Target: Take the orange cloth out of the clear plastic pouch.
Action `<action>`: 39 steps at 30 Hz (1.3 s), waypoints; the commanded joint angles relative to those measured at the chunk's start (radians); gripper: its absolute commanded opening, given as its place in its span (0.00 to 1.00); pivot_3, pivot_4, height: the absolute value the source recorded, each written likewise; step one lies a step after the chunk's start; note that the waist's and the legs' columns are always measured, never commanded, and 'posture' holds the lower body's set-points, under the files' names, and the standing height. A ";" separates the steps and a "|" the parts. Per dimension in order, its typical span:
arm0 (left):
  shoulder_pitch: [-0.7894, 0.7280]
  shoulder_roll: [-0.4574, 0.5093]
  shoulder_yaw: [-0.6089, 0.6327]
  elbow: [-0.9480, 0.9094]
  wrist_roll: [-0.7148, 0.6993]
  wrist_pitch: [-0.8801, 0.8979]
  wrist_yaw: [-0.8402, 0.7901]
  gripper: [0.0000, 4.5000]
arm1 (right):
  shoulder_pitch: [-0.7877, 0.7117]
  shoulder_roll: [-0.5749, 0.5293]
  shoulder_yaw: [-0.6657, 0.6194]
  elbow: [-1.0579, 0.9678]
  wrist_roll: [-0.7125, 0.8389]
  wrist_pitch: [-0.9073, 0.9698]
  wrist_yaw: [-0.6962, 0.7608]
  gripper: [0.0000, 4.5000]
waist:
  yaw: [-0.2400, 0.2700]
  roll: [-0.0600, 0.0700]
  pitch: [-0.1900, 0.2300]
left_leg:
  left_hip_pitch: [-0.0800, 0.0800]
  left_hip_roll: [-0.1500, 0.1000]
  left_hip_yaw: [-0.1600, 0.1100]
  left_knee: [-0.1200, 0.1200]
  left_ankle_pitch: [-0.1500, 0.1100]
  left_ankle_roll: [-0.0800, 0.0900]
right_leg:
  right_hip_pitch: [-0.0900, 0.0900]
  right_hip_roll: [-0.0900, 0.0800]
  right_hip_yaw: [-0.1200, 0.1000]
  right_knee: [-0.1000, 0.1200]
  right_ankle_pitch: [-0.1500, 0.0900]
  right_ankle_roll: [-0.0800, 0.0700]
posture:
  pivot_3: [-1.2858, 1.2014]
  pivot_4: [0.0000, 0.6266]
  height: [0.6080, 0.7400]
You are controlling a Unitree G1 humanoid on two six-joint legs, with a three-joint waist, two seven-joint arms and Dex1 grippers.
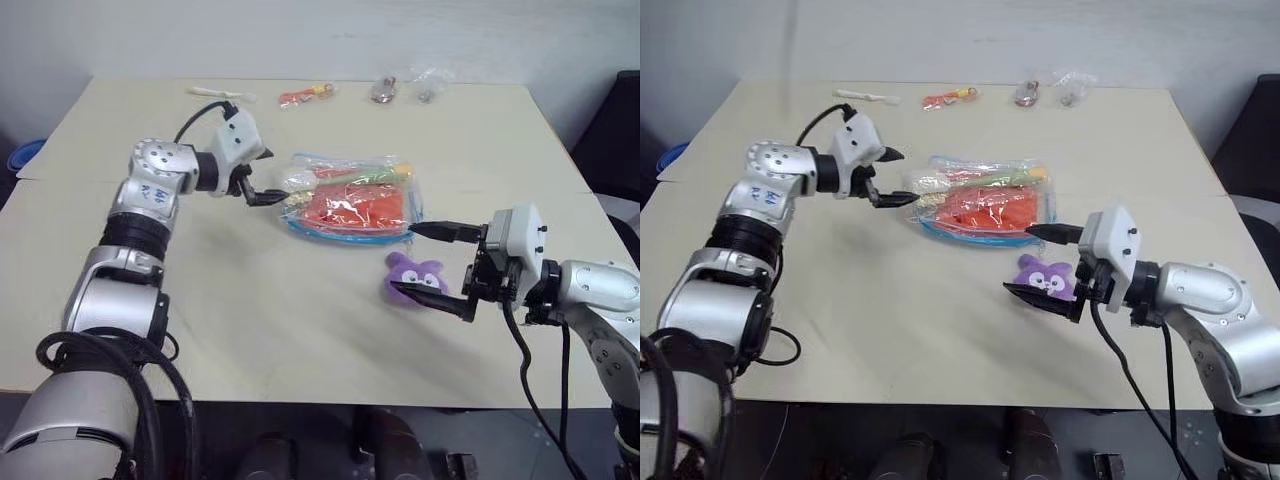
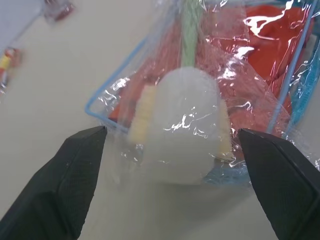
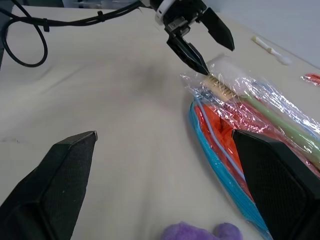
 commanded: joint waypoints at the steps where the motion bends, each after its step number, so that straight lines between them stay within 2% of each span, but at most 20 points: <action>1: -0.048 -0.025 0.006 0.074 0.032 -0.030 0.018 0.99 | 0.020 0.000 -0.040 -0.056 0.015 -0.004 -0.029 1.00 | 0.000 0.000 0.000 | 0.000 0.000 0.000 0.000 0.000 0.000 | 0.000 0.000 0.000 0.000 0.000 0.000 | 0.52 0.24 1.00; 7: -0.065 -0.067 0.024 0.145 0.064 -0.039 0.070 0.99 | 0.038 -0.007 -0.050 -0.078 0.023 -0.009 -0.047 1.00 | 0.000 -0.001 0.000 | 0.000 0.000 0.001 0.000 0.000 0.001 | 0.000 0.000 0.001 0.000 0.000 0.000 | 0.52 0.24 1.00; 10: -0.066 -0.075 0.033 0.148 0.067 -0.057 0.066 0.86 | 0.041 -0.010 -0.058 -0.074 0.018 -0.015 -0.050 1.00 | 0.001 -0.001 0.000 | 0.000 0.000 0.000 0.000 0.000 0.001 | 0.000 0.000 0.001 0.000 0.000 0.001 | 0.52 0.24 1.00; 18: -0.042 -0.059 0.058 0.117 0.051 -0.087 -0.014 0.34 | 0.026 -0.008 -0.052 -0.028 -0.021 -0.042 -0.051 1.00 | 0.001 -0.001 0.000 | 0.000 0.000 0.001 0.001 0.000 0.001 | 0.000 0.000 0.001 0.000 0.000 0.001 | 0.52 0.24 1.00; 21: -0.026 -0.038 0.078 0.091 0.038 -0.079 -0.044 0.21 | 0.021 -0.007 -0.044 -0.019 -0.033 -0.046 -0.047 1.00 | 0.000 -0.001 0.000 | 0.000 0.000 0.001 0.001 0.000 0.001 | 0.000 0.000 0.001 0.000 0.000 0.001 | 0.52 0.24 1.00; 24: 0.018 0.008 0.120 0.015 0.004 -0.056 -0.057 0.20 | 0.011 -0.007 -0.034 -0.012 -0.038 -0.046 -0.041 1.00 | -0.002 -0.001 0.000 | 0.000 0.000 0.001 0.001 0.000 0.001 | 0.000 0.000 0.001 0.000 0.000 0.001 | 0.52 0.24 1.00; 27: 0.129 0.098 0.216 -0.175 -0.062 0.032 -0.006 0.20 | -0.005 -0.007 -0.016 0.001 -0.041 -0.048 -0.028 1.00 | -0.019 -0.001 0.000 | 0.001 0.001 0.002 0.001 0.000 0.001 | 0.000 0.000 0.001 0.000 0.000 0.001 | 0.52 0.24 1.00; 31: 0.371 0.217 0.363 -0.508 -0.093 0.206 0.169 0.20 | -0.047 -0.002 0.014 0.032 -0.040 -0.051 -0.003 1.00 | -0.039 -0.001 0.000 | 0.003 0.002 0.002 0.001 0.000 0.001 | -0.003 0.000 0.002 0.002 0.000 0.000 | 0.52 0.24 1.00; 32: 0.414 0.229 0.383 -0.571 -0.097 0.245 0.200 0.20 | -0.052 -0.001 0.016 0.035 -0.038 -0.052 0.002 1.00 | -0.039 -0.001 0.000 | 0.003 0.002 0.002 0.001 0.000 0.001 | -0.005 0.000 0.002 0.002 0.000 0.000 | 0.52 0.24 1.00; 36: 0.692 0.288 0.605 -0.880 -0.087 0.505 0.410 0.20 | -0.126 0.011 0.047 0.077 -0.006 -0.043 0.050 1.00 | -0.033 -0.001 0.000 | 0.001 0.001 0.000 0.003 0.000 0.001 | -0.006 -0.001 0.003 0.003 0.000 0.001 | 0.52 0.24 1.00; 39: 0.848 0.306 0.715 -1.014 -0.085 0.641 0.477 0.20 | -0.176 0.022 0.057 0.098 0.038 -0.024 0.087 1.00 | -0.025 -0.002 0.000 | 0.001 0.002 -0.001 0.003 -0.001 0.001 | -0.006 -0.001 0.002 0.002 0.000 0.001 | 0.52 0.24 1.00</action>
